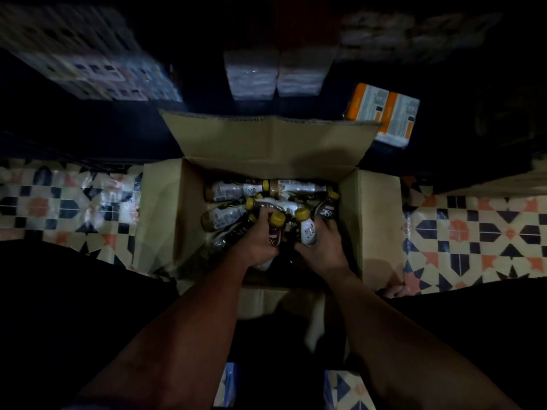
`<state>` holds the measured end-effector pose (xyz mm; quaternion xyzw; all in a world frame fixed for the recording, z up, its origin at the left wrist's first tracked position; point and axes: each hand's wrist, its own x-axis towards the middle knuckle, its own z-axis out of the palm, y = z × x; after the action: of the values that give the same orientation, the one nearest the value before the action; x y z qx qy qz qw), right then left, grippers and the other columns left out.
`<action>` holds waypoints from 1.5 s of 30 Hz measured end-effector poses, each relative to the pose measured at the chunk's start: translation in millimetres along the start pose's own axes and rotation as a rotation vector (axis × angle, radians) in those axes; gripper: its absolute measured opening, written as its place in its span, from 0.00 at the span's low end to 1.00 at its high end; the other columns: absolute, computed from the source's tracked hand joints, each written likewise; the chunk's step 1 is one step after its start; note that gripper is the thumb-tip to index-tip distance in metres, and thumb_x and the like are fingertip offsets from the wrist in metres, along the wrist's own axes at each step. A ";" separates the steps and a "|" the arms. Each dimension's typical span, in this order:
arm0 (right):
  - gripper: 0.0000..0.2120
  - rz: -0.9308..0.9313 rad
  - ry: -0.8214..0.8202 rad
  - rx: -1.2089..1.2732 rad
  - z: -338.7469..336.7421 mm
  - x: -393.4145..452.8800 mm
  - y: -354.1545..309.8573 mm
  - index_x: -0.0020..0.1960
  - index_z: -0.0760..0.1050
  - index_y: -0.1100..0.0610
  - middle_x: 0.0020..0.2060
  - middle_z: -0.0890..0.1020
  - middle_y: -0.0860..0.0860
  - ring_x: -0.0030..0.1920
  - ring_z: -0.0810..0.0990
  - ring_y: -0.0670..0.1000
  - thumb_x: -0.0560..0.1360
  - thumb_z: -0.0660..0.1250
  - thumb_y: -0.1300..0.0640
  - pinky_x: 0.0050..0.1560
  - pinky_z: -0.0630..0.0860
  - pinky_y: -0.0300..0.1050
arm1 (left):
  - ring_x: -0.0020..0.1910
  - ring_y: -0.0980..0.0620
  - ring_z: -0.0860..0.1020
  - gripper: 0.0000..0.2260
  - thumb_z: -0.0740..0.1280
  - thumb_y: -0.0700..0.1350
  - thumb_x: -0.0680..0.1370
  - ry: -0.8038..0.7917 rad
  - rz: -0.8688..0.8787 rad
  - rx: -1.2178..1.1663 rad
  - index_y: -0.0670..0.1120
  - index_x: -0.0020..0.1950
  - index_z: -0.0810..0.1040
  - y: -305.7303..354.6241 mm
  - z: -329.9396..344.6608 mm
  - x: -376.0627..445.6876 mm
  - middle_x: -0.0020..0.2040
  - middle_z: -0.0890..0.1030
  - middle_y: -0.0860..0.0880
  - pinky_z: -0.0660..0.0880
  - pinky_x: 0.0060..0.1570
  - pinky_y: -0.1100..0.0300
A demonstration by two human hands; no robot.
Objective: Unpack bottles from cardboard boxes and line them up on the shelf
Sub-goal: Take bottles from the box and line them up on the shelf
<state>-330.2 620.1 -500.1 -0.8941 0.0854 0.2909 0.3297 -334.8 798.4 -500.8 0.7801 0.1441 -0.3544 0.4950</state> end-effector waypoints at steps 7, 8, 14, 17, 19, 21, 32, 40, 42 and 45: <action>0.30 0.034 0.002 0.063 -38.2 -30.2 -38.4 0.68 0.68 0.53 0.57 0.82 0.54 0.56 0.82 0.55 0.71 0.77 0.56 0.54 0.80 0.48 | 0.71 0.55 0.68 0.42 0.78 0.46 0.74 0.029 0.055 0.113 0.58 0.80 0.56 35.4 -27.1 -38.0 0.73 0.69 0.55 0.66 0.71 0.54; 0.29 0.043 0.014 0.089 -48.3 -38.7 -49.3 0.66 0.68 0.52 0.56 0.82 0.53 0.54 0.82 0.55 0.70 0.78 0.55 0.53 0.81 0.49 | 0.71 0.53 0.70 0.41 0.79 0.49 0.73 0.068 0.061 0.107 0.61 0.79 0.58 45.3 -32.4 -49.0 0.73 0.72 0.54 0.68 0.72 0.50; 0.21 -0.050 0.089 0.215 -133.5 -110.1 -141.5 0.55 0.70 0.46 0.47 0.84 0.46 0.47 0.83 0.50 0.68 0.77 0.53 0.45 0.79 0.46 | 0.65 0.47 0.74 0.37 0.82 0.53 0.67 0.257 0.135 0.194 0.58 0.72 0.69 147.2 -80.3 -139.9 0.66 0.76 0.48 0.73 0.65 0.51; 0.20 -0.073 0.096 0.241 -188.1 -152.8 -197.1 0.50 0.68 0.49 0.41 0.82 0.46 0.42 0.82 0.49 0.68 0.77 0.54 0.41 0.78 0.48 | 0.60 0.46 0.75 0.23 0.78 0.52 0.69 0.294 0.238 0.236 0.61 0.60 0.72 211.3 -109.8 -200.2 0.58 0.76 0.52 0.74 0.56 0.53; 0.19 -0.107 0.099 0.266 -230.9 -189.5 -239.6 0.49 0.67 0.49 0.39 0.81 0.46 0.39 0.80 0.47 0.68 0.77 0.55 0.38 0.76 0.47 | 0.58 0.46 0.77 0.22 0.76 0.50 0.69 0.306 0.276 0.234 0.60 0.58 0.71 260.7 -132.5 -247.1 0.57 0.77 0.53 0.76 0.54 0.51; 0.18 -0.162 0.121 0.273 -281.8 -233.5 -286.5 0.48 0.67 0.49 0.37 0.80 0.46 0.36 0.78 0.44 0.68 0.76 0.55 0.34 0.73 0.40 | 0.51 0.49 0.79 0.21 0.76 0.46 0.68 0.312 0.309 0.223 0.58 0.54 0.70 321.2 -159.1 -303.0 0.52 0.78 0.53 0.76 0.46 0.54; 0.21 -0.450 0.359 0.405 -446.0 -374.6 -457.2 0.54 0.71 0.49 0.37 0.81 0.46 0.38 0.81 0.40 0.68 0.76 0.64 0.35 0.72 0.31 | 0.49 0.59 0.76 0.22 0.71 0.42 0.72 0.443 0.656 0.131 0.57 0.61 0.67 514.3 -239.3 -491.6 0.54 0.74 0.54 0.68 0.43 0.66; 0.21 -0.757 0.698 0.466 -523.3 -423.6 -536.7 0.51 0.71 0.49 0.38 0.82 0.43 0.38 0.81 0.41 0.65 0.78 0.60 0.35 0.70 0.29 | 0.39 0.56 0.80 0.27 0.74 0.36 0.70 0.574 0.957 -0.032 0.56 0.64 0.72 604.5 -283.3 -563.5 0.44 0.82 0.54 0.76 0.41 0.63; 0.21 -0.794 0.739 0.495 -537.1 -418.7 -550.9 0.52 0.72 0.52 0.36 0.82 0.45 0.36 0.81 0.43 0.65 0.78 0.61 0.35 0.73 0.33 | 0.41 0.54 0.82 0.27 0.74 0.36 0.72 0.590 0.999 -0.084 0.55 0.65 0.71 621.6 -290.5 -561.1 0.44 0.83 0.52 0.78 0.42 0.62; 0.21 -0.787 0.753 0.546 -548.3 -401.4 -565.5 0.53 0.71 0.51 0.36 0.82 0.46 0.37 0.81 0.43 0.66 0.77 0.61 0.35 0.73 0.34 | 0.46 0.60 0.82 0.27 0.73 0.34 0.72 0.620 1.035 -0.133 0.56 0.64 0.71 638.6 -298.5 -546.0 0.47 0.84 0.56 0.77 0.46 0.64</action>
<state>-208.6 688.3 372.9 -0.7832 -0.0693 -0.2212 0.5769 -230.8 829.3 384.2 0.7831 -0.0947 0.1858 0.5860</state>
